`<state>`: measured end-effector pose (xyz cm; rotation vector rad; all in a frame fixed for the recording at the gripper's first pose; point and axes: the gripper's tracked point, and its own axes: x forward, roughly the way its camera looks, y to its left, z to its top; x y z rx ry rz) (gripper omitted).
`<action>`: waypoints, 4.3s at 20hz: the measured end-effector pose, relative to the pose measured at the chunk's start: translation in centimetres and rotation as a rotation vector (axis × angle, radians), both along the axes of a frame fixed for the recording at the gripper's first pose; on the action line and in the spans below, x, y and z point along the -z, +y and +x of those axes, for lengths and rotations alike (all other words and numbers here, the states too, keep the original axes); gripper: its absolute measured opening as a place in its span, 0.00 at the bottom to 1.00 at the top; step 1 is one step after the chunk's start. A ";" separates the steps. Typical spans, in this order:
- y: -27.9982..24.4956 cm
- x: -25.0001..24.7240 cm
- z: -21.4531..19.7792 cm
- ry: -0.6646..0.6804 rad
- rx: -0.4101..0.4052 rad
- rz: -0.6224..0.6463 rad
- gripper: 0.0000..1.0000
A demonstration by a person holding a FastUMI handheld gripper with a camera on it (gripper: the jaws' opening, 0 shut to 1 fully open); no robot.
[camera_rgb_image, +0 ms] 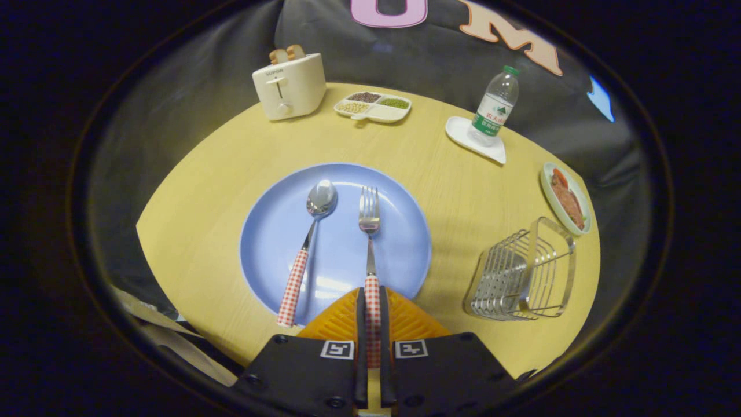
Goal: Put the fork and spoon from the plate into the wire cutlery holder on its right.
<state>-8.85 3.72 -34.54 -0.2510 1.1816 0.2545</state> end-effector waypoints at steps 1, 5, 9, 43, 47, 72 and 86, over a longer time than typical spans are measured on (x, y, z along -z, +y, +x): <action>-0.2 -0.7 0.2 -0.005 -0.013 -0.003 0.12; -1.0 -3.7 1.0 -0.018 -0.044 0.000 0.12; -2.2 -6.4 1.5 -0.009 -0.034 0.023 0.12; -18.1 -8.2 -0.5 0.475 -0.136 -0.188 0.12; -18.2 -7.6 0.0 0.510 -0.142 -0.206 0.12; -11.7 -9.9 6.4 0.075 0.001 -0.018 0.86; -1.1 -12.1 6.0 -0.383 -0.024 0.078 1.00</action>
